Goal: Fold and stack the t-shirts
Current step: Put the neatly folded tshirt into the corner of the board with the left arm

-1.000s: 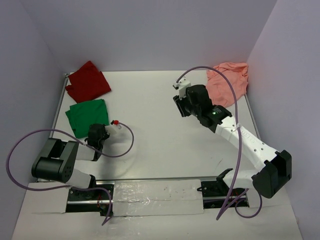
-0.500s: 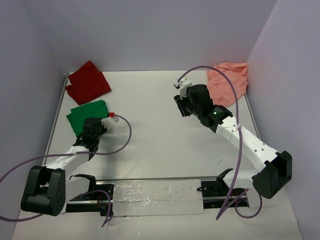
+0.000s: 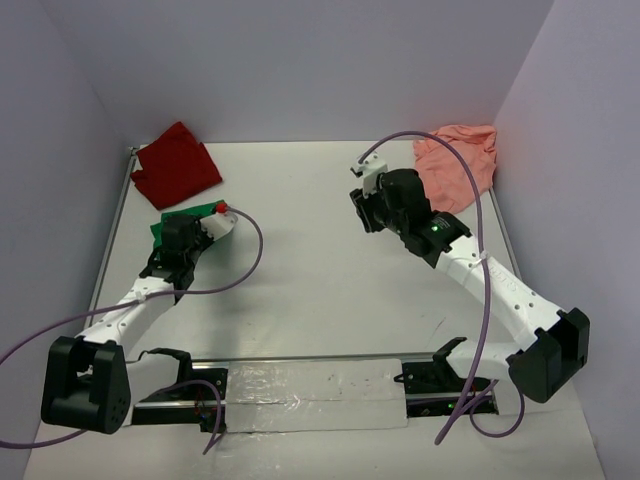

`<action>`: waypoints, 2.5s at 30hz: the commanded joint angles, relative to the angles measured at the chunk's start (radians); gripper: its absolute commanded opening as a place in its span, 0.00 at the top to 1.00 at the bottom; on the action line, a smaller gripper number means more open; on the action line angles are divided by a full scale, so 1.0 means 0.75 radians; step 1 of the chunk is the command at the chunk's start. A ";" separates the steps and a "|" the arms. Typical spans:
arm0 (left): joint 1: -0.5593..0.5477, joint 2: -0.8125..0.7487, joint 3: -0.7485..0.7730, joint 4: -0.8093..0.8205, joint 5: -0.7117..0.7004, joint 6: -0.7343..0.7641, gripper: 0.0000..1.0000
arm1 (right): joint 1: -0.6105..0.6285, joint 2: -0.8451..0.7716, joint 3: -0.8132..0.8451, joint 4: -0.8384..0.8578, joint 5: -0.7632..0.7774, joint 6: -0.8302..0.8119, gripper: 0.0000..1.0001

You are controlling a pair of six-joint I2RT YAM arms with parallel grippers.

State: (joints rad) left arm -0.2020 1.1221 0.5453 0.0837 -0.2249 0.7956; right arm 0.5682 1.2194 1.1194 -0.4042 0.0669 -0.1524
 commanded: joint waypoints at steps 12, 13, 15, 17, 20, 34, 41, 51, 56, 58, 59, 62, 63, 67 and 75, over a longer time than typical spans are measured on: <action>0.050 0.048 0.032 0.048 0.015 -0.040 0.95 | -0.021 -0.051 0.005 0.040 0.009 0.011 0.56; 0.050 0.056 0.038 0.058 0.020 -0.040 0.95 | -0.021 -0.049 0.005 0.040 0.017 0.009 0.56; 0.050 0.091 0.050 0.052 0.026 -0.048 0.95 | -0.023 -0.049 0.005 0.040 0.021 0.009 0.56; 0.052 0.109 0.058 0.058 0.034 -0.046 0.95 | -0.029 -0.049 0.003 0.042 0.019 0.009 0.56; 0.057 0.148 0.068 0.097 0.042 -0.030 0.96 | -0.034 -0.041 0.003 0.048 0.029 0.007 0.56; 0.267 1.076 1.172 0.349 0.044 0.001 0.96 | -0.040 0.172 0.064 0.085 0.158 -0.032 0.56; 0.325 1.632 1.909 0.216 0.052 0.095 0.96 | -0.056 0.229 0.066 0.085 0.193 -0.034 0.56; 0.355 1.797 1.961 0.289 0.012 0.117 0.40 | -0.081 0.268 0.109 0.038 0.144 -0.007 0.56; 0.374 1.748 1.765 0.638 -0.056 0.136 0.01 | -0.083 0.260 0.095 0.028 0.107 0.001 0.56; 0.376 1.738 1.748 0.769 -0.131 0.130 0.01 | -0.083 0.248 0.080 0.036 0.091 -0.001 0.56; 0.378 1.723 1.740 0.904 -0.160 0.124 0.01 | -0.083 0.244 0.070 0.040 0.091 -0.001 0.56; 0.376 1.674 1.774 1.090 -0.313 0.099 0.01 | -0.083 0.235 0.056 0.040 0.081 -0.007 0.56; 0.378 1.650 1.791 1.081 -0.334 0.054 0.01 | -0.083 0.231 0.052 0.044 0.074 -0.005 0.56; 0.398 1.423 1.834 0.911 -0.426 -0.162 0.01 | -0.083 0.205 0.023 0.064 0.070 -0.014 0.55; 0.441 0.720 1.441 0.182 0.352 -0.741 0.01 | -0.083 0.098 -0.042 0.158 0.119 -0.101 0.55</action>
State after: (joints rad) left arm 0.1165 1.8511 1.6833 0.4416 -0.2859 0.4713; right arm 0.5121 1.3548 1.1011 -0.3664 0.1268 -0.1917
